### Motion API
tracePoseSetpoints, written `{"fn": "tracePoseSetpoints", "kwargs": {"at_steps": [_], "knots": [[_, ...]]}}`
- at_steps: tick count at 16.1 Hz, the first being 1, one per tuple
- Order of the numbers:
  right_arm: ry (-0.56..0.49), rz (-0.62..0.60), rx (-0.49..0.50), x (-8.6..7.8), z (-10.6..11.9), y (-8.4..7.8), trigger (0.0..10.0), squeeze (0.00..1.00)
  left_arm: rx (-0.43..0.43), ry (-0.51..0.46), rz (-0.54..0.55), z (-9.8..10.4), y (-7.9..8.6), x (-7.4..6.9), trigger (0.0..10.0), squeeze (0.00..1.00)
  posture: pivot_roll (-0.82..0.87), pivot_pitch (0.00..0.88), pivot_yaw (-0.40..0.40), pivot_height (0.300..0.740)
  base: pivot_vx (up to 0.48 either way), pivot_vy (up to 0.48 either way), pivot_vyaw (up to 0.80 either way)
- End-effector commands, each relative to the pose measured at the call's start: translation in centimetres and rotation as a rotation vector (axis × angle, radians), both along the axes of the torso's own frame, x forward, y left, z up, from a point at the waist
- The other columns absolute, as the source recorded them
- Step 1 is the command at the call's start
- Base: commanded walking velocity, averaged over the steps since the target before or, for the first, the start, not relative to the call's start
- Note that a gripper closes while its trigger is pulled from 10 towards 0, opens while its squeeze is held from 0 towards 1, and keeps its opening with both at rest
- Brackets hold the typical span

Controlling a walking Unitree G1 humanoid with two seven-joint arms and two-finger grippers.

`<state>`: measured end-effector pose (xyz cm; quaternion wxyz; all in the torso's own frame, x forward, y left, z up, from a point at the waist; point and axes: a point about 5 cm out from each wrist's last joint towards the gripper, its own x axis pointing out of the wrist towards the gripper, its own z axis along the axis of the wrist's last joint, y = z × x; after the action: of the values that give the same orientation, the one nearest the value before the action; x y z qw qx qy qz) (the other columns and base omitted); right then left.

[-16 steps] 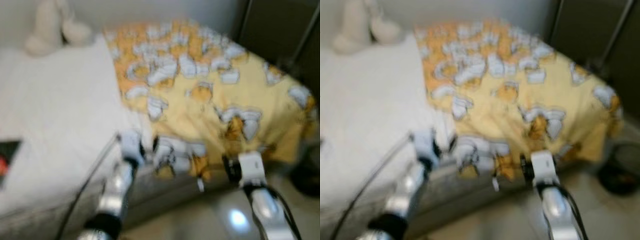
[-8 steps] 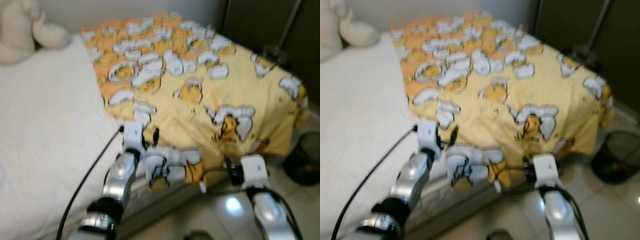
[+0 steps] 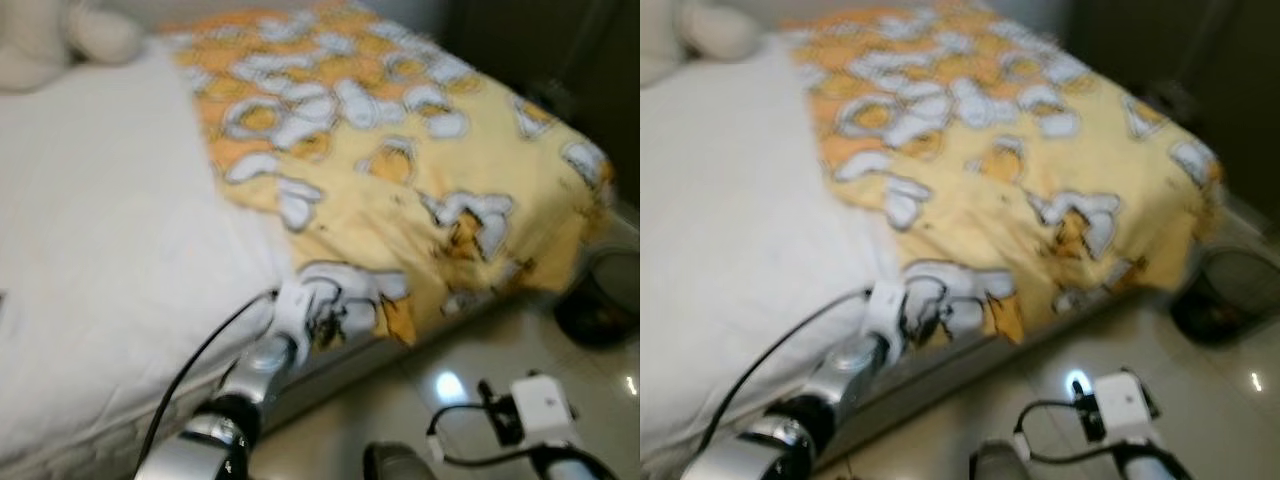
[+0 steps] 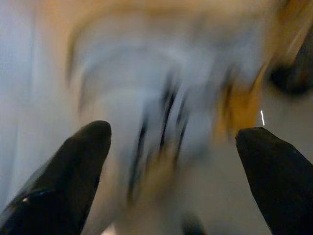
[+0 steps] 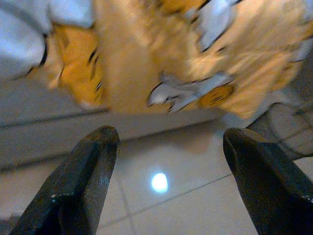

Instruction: Clean up the room

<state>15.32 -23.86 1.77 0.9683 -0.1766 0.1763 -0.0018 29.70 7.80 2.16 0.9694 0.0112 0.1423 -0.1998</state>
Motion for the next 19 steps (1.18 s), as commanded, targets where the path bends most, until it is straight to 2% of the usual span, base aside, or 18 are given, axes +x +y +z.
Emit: {"fn": "tracePoseSetpoints", "kwargs": {"at_steps": [1,2,3,4,5,6,7,8,11,14,19], "knots": [[-0.166,-0.020,-0.024,0.9,3.1,0.4,10.0,0.00,-0.021,-0.287,0.016,3.3,1.7,-0.2,10.0,0.00,-0.38,0.098,0.078,0.723,0.000,0.000,0.00],[-0.235,-0.056,-0.013,0.7,4.5,0.5,10.0,0.00,-0.075,-0.326,0.062,4.3,2.8,-1.3,10.0,0.00,-0.35,0.079,0.085,0.723,0.000,0.000,0.00],[-0.270,-0.068,0.016,0.3,5.6,1.1,10.0,0.00,-0.081,-0.340,0.124,5.2,4.2,-2.6,10.0,0.00,-0.33,0.070,0.085,0.723,0.000,0.000,0.00],[-0.297,-0.081,0.056,-0.1,6.4,1.9,10.0,0.00,-0.032,-0.335,0.201,5.8,5.6,-3.5,10.0,0.00,-0.29,0.043,0.096,0.723,0.000,0.000,0.00],[-0.300,-0.110,0.106,-0.1,6.3,2.2,10.0,0.00,-0.038,-0.311,0.268,6.0,6.2,-3.5,10.0,0.00,-0.28,0.022,0.098,0.723,0.000,0.000,0.00],[-0.272,-0.181,0.194,0.5,5.8,2.0,10.0,0.00,-0.076,-0.335,0.253,6.8,5.6,-3.2,10.0,0.00,-0.27,0.002,0.089,0.723,0.000,0.000,0.00],[-0.267,-0.244,0.309,1.8,5.4,2.0,10.0,0.00,-0.148,-0.360,0.202,7.9,4.5,-2.9,10.0,0.00,-0.27,0.000,0.085,0.723,0.000,0.000,0.00],[-0.328,-0.244,0.348,4.6,6.6,2.1,10.0,0.00,-0.275,-0.392,0.181,10.0,3.1,-2.6,10.0,0.00,-0.26,0.000,0.079,0.723,0.322,-0.352,0.00],[-0.369,-0.163,0.277,6.1,7.6,3.1,10.0,0.00,-0.261,-0.369,0.188,10.3,2.8,-2.3,10.0,0.00,-0.25,0.000,0.076,0.723,0.352,-0.321,0.00],[-0.344,-0.124,0.255,6.7,7.3,3.6,10.0,0.00,-0.235,-0.341,0.199,9.5,2.9,-1.9,10.0,0.00,-0.25,0.000,0.074,0.723,0.384,-0.284,0.00],[-0.293,-0.075,0.244,6.9,6.4,4.0,10.0,0.00,-0.178,-0.285,0.233,8.1,3.9,-2.3,10.0,0.00,-0.23,0.000,0.073,0.723,0.388,-0.275,0.00]]}}
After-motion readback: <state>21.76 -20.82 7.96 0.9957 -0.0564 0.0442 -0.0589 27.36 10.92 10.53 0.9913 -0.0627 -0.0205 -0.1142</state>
